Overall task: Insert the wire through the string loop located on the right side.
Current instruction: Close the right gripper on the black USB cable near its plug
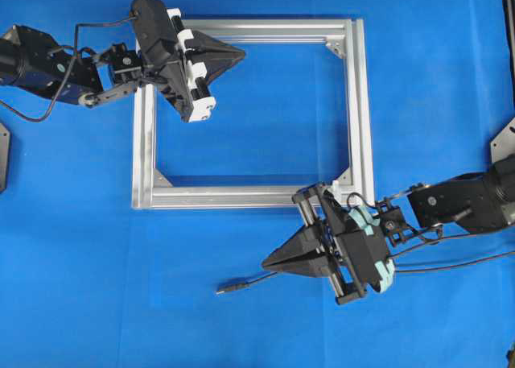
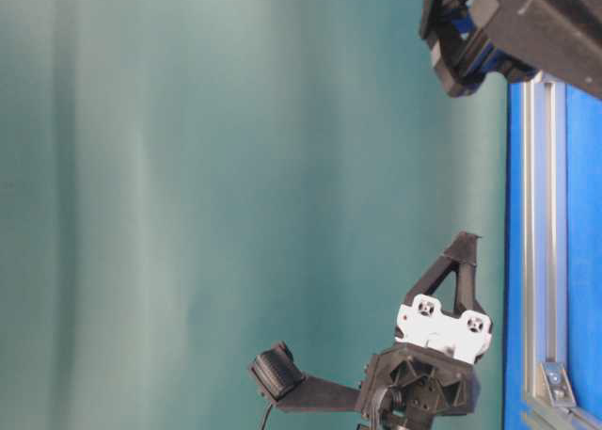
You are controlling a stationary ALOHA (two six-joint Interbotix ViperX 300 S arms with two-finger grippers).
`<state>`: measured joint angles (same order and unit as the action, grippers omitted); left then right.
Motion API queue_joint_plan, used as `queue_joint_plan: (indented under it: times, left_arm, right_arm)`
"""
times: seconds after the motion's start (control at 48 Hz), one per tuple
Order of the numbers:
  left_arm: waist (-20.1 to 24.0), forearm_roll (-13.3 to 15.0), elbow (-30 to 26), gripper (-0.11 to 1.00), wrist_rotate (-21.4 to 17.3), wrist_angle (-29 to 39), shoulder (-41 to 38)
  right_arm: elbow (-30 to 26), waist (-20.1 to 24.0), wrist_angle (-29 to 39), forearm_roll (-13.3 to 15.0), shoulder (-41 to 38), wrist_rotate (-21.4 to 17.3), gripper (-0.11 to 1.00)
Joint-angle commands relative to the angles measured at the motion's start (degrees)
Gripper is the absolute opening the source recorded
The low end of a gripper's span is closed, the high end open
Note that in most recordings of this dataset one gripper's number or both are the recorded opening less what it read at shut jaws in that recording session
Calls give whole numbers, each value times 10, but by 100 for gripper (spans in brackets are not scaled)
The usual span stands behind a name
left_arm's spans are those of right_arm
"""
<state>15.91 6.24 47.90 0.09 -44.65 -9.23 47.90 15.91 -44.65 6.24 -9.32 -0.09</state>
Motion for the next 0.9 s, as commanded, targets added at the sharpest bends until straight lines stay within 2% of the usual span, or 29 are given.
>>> queue_joint_plan:
  times: [0.0, 0.125, 0.417, 0.5, 0.563, 0.626, 0.834, 0.876]
  left_arm:
    - [3, -3, -10, 0, -2, 3, 21]
    - [4, -4, -11, 0, -2, 3, 23]
    - [4, -4, -11, 0, -2, 3, 23]
    - [4, -4, -11, 0, -2, 3, 23]
    - [4, -4, -11, 0, -2, 3, 23]
    - [4, -5, -12, 0, -2, 3, 23]
    - [4, -5, -11, 0, -2, 4, 23]
    - [4, -5, -11, 0, -2, 4, 23]
  right_arm:
    - [-11, 12, -2, 2, 26, 0, 0]
    - [-19, 17, 32, 2, 31, -7, -6]
    - [-25, 18, 59, 1, 28, -37, -5]
    - [-25, 18, 59, 0, 28, -41, -2]
    - [-25, 18, 59, 0, 28, -44, 6]
    - [-25, 18, 59, -2, 28, -47, 18]
    - [-27, 18, 59, -9, 23, -51, 79]
    - [-30, 18, 60, -11, 18, -52, 86]
